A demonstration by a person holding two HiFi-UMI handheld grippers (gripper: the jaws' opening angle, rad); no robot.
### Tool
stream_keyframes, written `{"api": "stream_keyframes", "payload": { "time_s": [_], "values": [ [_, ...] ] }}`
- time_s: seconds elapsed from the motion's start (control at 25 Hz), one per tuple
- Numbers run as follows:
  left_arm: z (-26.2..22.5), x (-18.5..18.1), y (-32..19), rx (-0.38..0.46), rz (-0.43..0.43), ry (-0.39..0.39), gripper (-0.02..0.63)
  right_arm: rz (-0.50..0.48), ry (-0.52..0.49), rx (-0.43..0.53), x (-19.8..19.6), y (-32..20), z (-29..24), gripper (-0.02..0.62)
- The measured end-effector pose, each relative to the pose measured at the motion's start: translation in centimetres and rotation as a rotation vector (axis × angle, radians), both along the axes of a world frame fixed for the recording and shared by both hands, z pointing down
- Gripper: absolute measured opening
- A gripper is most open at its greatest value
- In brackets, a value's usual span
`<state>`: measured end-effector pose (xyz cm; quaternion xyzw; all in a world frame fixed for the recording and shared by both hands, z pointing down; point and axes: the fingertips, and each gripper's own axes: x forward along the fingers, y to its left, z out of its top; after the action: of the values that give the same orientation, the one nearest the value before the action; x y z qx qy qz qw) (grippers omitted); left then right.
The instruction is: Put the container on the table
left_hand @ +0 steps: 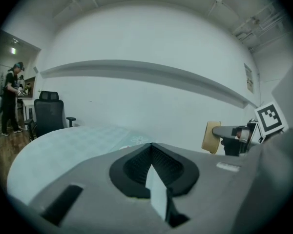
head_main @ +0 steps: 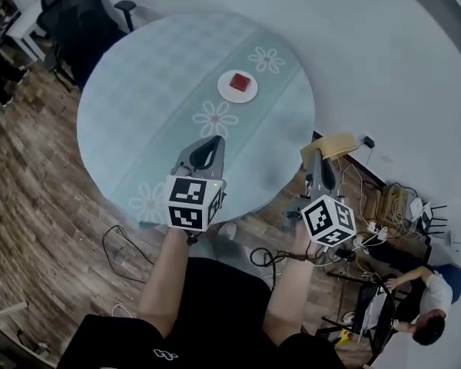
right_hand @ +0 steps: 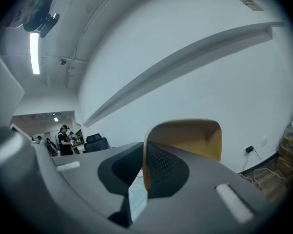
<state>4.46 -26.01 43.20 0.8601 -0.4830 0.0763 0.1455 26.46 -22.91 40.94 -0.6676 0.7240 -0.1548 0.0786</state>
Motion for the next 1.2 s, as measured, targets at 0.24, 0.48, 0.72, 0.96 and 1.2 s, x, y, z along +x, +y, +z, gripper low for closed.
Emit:
{"api": "stream_keyframes", "payload": {
  "time_s": [0.24,0.48,0.72,0.96,1.2],
  "values": [
    [2.7,-1.2,-3.3,-0.058,-0.053,0.003,0.002,-0.19,0.2,-0.098,-4.4,-4.0,2.5,0.023],
    [8.0,-1.7,-5.6,-0.167,-0.057,-0.018,0.002,-0.569,0.596,-0.428,-11.4,-4.5,12.3,0.025],
    [11.2,-2.7,-7.4,-0.229,-0.07,-0.019,0.002,-0.858,0.907,-0.685,-15.0,-2.5,20.7,0.025],
    [14.7,-5.7,-6.9,-0.299,-0.126,-0.006,0.002,-0.938,0.927,-0.738,-17.0,-1.0,25.2,0.03],
    [14.9,-6.1,-7.0,-0.299,-0.135,0.002,0.002,-0.958,0.862,-0.701,-18.3,-0.6,25.9,0.099]
  ]
}}
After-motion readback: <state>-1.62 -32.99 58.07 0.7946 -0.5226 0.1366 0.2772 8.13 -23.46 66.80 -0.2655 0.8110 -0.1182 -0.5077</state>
